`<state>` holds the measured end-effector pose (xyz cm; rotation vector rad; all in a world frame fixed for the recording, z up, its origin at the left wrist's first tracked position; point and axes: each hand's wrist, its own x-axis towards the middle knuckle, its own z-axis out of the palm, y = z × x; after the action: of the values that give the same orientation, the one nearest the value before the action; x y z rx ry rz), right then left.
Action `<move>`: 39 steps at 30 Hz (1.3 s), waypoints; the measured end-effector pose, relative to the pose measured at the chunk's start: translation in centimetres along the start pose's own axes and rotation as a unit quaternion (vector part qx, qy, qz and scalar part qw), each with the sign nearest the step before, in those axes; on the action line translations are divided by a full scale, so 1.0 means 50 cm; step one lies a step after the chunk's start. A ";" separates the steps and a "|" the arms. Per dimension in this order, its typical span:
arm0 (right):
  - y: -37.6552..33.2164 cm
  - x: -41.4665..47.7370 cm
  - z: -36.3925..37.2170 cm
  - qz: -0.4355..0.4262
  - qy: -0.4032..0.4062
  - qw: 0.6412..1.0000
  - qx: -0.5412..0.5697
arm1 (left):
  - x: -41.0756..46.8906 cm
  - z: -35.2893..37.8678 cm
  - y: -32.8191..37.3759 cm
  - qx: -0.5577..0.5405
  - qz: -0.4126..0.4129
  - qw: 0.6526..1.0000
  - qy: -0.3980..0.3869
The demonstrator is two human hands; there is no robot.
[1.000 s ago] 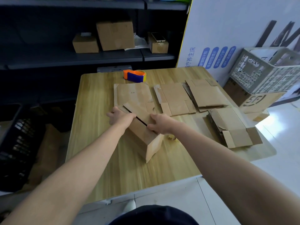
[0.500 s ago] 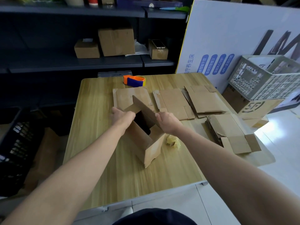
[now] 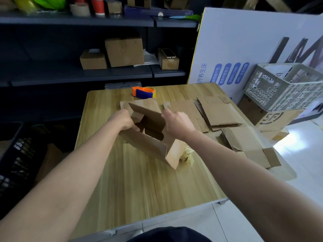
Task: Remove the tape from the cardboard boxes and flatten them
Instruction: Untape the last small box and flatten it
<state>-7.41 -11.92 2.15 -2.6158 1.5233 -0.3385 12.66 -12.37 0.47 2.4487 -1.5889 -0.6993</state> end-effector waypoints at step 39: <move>-0.001 -0.051 0.017 0.099 -0.201 0.953 0.204 | -0.038 0.064 -0.026 -0.757 -0.014 0.647 -0.094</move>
<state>-8.38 -9.69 0.99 -2.0403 1.3815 -0.0803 11.65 -9.70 -2.27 1.0601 -0.3707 -1.4500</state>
